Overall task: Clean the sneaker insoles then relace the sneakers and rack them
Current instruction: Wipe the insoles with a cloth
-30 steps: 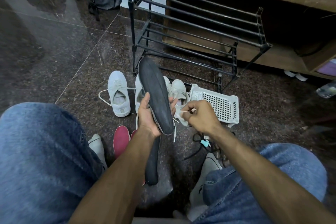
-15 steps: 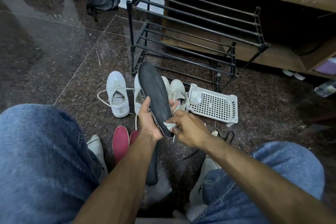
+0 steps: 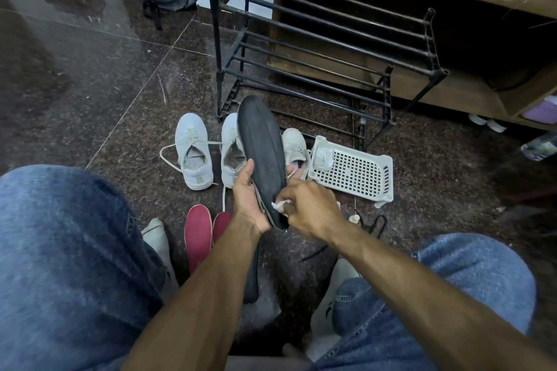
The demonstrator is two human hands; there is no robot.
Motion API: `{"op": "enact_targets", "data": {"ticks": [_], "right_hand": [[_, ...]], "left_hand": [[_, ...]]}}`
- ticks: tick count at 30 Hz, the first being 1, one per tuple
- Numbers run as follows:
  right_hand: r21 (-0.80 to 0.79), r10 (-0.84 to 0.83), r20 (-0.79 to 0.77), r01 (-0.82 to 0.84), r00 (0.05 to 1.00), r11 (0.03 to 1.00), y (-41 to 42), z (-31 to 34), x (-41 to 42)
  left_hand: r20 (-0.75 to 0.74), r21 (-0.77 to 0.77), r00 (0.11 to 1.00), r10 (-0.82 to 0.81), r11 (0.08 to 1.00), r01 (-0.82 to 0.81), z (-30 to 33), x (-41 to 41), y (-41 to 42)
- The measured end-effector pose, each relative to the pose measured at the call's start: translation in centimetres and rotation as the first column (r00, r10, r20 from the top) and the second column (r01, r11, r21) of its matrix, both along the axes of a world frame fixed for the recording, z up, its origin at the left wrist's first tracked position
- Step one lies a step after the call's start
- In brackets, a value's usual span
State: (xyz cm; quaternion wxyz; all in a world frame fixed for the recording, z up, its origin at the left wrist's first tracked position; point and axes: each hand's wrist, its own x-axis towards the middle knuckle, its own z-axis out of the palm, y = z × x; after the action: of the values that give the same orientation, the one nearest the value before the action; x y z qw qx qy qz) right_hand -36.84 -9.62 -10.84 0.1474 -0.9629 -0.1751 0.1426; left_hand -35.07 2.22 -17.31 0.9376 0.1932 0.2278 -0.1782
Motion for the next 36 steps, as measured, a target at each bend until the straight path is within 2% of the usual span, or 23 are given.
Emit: {"op": "enact_targets", "data": {"ticks": [5,7,11,17,19,23,27,29,32,36], "right_hand": [[0.004,-0.125,0.076,0.125,0.989,0.992,0.6,-0.1,2.9],[0.037,-0.169,0.045,0.167,0.985,0.985,1.2,-0.5,2.6],[0.074,-0.081,-0.058,0.085,0.995,0.994,1.4,-0.6,-0.6],[0.047,-0.237,0.074,0.234,0.969,0.971,1.0,-0.2,2.9],[0.066,-0.290,0.072,0.286,0.954,0.956,1.4,-0.3,3.3],[0.109,-0.172,-0.080,0.180,0.982,0.977,1.5,-0.4,1.1],[0.039,0.001,-0.216,0.007,0.976,0.999,0.0,-0.2,-0.4],[0.068,-0.034,-0.245,0.052,0.969,0.996,-1.0,-0.2,0.4],[0.201,-0.159,-0.214,0.203,0.964,0.958,-2.0,-0.2,1.2],[0.175,-0.108,-0.222,0.149,0.969,0.973,-1.2,-0.9,0.1]], "left_hand": [[0.004,0.017,1.000,-0.031,0.999,0.031,0.6,-0.6,-0.3],[0.002,0.007,1.000,-0.008,1.000,0.008,0.6,-0.5,0.1],[-0.019,-0.071,1.000,0.023,0.997,-0.024,0.2,-0.3,0.5],[-0.003,-0.005,1.000,0.002,1.000,-0.002,0.7,-0.4,-0.5],[-0.010,0.002,1.000,-0.004,1.000,0.004,0.5,-0.8,-0.4],[0.021,-0.047,0.998,0.055,0.997,-0.054,0.0,-1.0,0.4],[-0.018,-0.073,0.999,0.034,0.997,-0.035,-0.4,-0.8,0.6],[-0.018,-0.058,1.000,-0.004,0.998,0.003,-0.3,-0.7,0.5],[0.013,-0.071,1.000,0.016,0.997,-0.015,-0.2,-0.4,0.9],[0.014,-0.064,1.000,0.024,0.998,-0.023,0.1,-0.5,0.9]]}}
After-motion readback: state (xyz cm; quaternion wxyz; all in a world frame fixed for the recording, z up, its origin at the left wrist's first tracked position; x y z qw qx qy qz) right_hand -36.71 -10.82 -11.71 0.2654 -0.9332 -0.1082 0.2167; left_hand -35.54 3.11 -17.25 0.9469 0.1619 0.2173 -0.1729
